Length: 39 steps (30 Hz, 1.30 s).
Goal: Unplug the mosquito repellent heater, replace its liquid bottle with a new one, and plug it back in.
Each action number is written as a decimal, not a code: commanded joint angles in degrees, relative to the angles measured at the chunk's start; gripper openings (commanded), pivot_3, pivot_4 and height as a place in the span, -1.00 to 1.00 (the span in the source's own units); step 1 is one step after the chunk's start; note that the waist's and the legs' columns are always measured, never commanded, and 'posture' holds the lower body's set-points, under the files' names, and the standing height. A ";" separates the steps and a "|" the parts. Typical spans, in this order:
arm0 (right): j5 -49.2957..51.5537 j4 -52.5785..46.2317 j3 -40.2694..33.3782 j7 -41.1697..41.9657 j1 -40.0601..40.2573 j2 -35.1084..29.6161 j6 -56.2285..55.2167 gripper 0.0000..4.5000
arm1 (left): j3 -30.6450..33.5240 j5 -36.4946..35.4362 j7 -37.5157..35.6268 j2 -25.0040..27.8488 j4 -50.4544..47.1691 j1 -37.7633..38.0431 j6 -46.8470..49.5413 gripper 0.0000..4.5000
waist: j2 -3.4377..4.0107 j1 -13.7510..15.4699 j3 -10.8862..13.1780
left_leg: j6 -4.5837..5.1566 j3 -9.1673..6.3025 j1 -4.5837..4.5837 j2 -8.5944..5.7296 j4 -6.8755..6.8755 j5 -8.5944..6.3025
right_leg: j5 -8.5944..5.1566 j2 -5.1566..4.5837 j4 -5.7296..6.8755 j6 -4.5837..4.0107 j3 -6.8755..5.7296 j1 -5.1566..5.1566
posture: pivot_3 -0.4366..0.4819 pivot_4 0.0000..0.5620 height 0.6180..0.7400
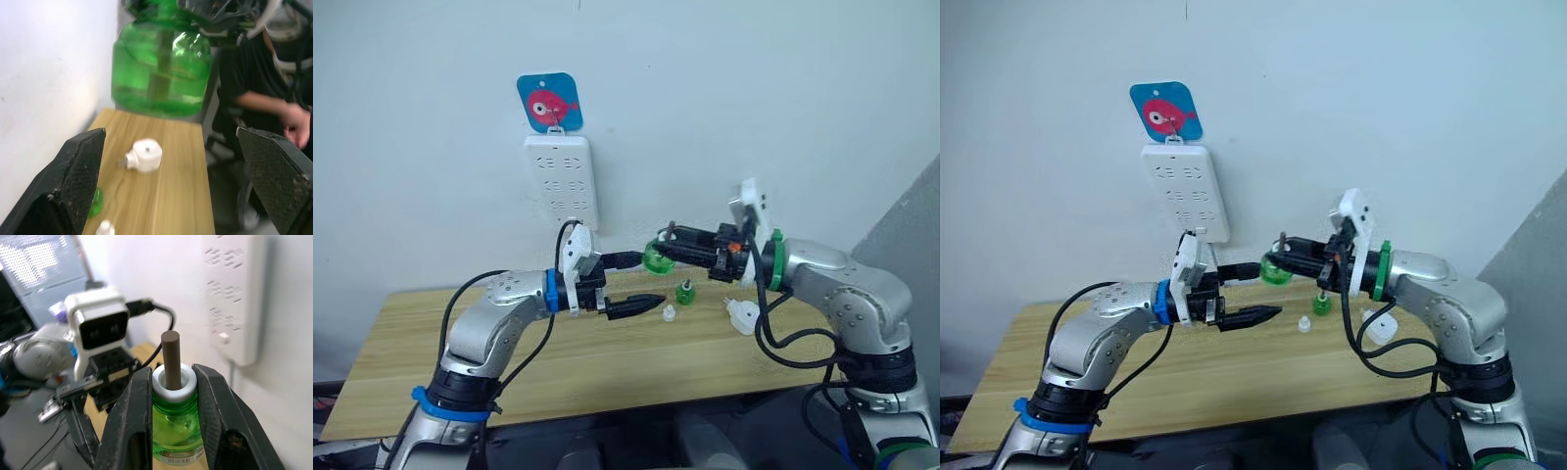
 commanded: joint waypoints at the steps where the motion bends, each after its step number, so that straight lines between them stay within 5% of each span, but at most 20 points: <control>1: 4.54 -2.33 -5.30 -4.06 0.54 0.58 1.28 -0.63 | 1.81 -2.08 4.08 -4.56 1.45 -1.50 -0.26 1.00 | 0.03 -0.02 -0.05 | 0.00 0.00 0.00 0.00 0.00 0.00 | 0.00 0.00 0.00 0.00 0.00 0.00 | -0.48 -0.89 1.00; 8: 12.77 -2.57 -11.99 -13.78 1.95 3.46 2.87 -0.63 | 4.56 -8.64 10.04 -12.89 2.04 -3.15 4.26 1.00 | 0.33 -1.35 -0.36 | 0.01 0.03 -0.01 -0.01 -0.01 0.00 | 0.02 0.01 0.00 -0.03 0.02 0.01 | -0.54 -0.90 1.00; 24: 35.17 -2.09 -14.07 -34.79 2.02 9.25 -1.22 -0.63 | 10.83 -27.07 18.29 -15.56 -1.22 -7.91 17.91 1.00 | 0.74 -2.95 -0.67 | 0.01 0.04 0.00 -0.01 -0.01 0.00 | -0.08 0.05 0.04 0.13 0.04 0.03 | -0.57 -0.91 1.00; 39: 49.76 -3.16 -9.17 -43.14 4.62 6.59 -6.89 -0.63 | 13.03 -36.17 23.81 -15.82 -1.04 -9.57 21.51 1.00 | 0.84 -2.88 -0.76 | 0.01 0.05 0.00 -0.01 -0.02 0.00 | -0.09 0.06 0.02 0.14 0.06 0.03 | -0.57 -0.91 1.00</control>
